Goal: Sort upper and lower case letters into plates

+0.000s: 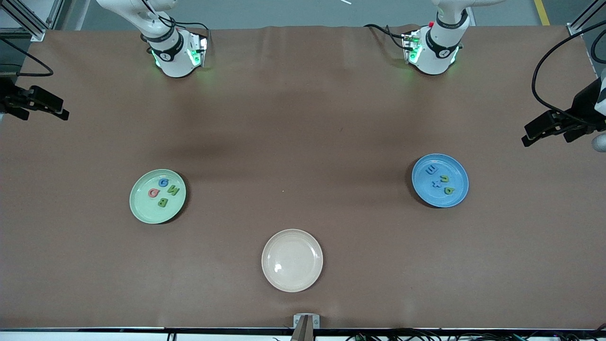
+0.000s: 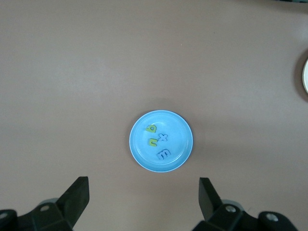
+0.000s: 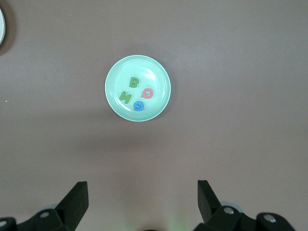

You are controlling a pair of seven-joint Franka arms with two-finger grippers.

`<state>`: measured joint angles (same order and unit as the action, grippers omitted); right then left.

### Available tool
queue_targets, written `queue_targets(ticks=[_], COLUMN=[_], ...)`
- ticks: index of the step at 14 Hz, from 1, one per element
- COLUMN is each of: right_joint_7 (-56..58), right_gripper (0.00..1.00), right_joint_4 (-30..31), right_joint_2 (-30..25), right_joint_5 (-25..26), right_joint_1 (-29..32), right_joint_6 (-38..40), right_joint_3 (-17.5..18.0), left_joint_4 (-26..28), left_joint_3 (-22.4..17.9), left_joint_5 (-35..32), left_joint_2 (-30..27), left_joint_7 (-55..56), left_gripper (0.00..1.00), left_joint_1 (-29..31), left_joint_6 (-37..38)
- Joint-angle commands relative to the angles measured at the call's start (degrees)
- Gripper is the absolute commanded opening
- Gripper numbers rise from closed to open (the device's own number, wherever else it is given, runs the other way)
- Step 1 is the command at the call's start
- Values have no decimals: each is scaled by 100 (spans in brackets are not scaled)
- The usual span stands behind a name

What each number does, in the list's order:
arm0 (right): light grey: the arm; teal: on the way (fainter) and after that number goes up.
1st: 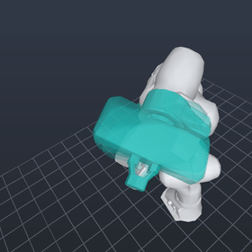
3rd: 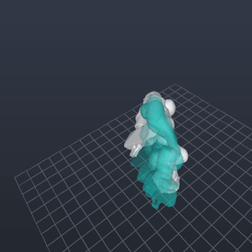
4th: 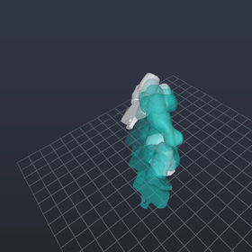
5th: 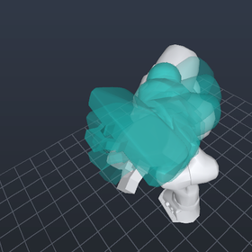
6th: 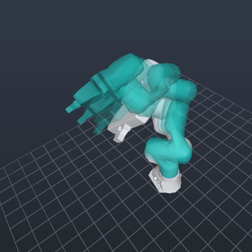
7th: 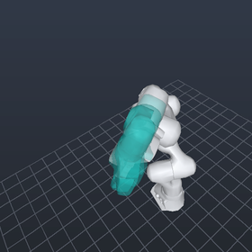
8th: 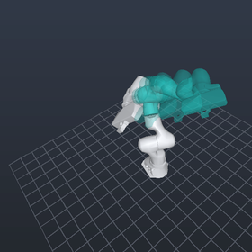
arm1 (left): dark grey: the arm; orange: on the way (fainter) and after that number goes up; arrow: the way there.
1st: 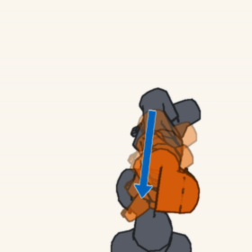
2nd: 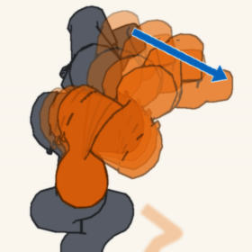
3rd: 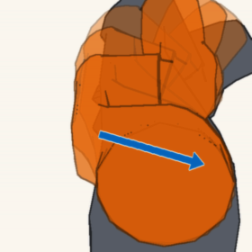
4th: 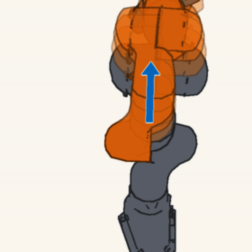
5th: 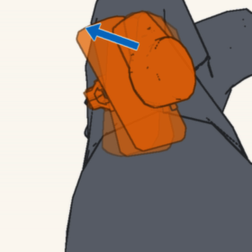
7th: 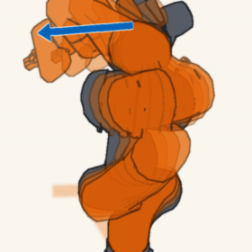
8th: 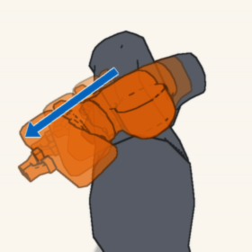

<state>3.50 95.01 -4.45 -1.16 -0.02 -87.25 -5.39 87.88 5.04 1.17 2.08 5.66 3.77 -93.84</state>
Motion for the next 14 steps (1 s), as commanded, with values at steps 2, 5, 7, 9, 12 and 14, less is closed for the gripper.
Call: queue_targets(ticks=[2,5,7,9,12,14], right_joint_7=[72,72,72,72,72,72], right_gripper=[100,100,100,100,100,100], right_joint_4=[184,184,176,176,184,184], right_joint_2=[-197,-197,-197,-197,-197,-197], right_joint_5=[-86,-77,-77,-77,-77,-86], right_joint_1=[11,20,20,20,20,20], right_joint_6=[-55,-90,-134,-152,-152,-152], right_joint_3=[-15,-15,-15,-15,-15,-15], left_joint_4=[-96,-79,-78,-78,-70,-61], left_joint_3=[-29,15,15,6,6,6], left_joint_5=[77,33,33,24,24,24], left_joint_2=[-181,-191,-182,-182,-182,-182], left_joint_7=[-390,-355,-381,-381,-381,-363], left_gripper=[100,100,100,100,100,100], left_joint_1=[116,116,116,124,116,116], left_joint_6=[471,507,534,534,534,551])
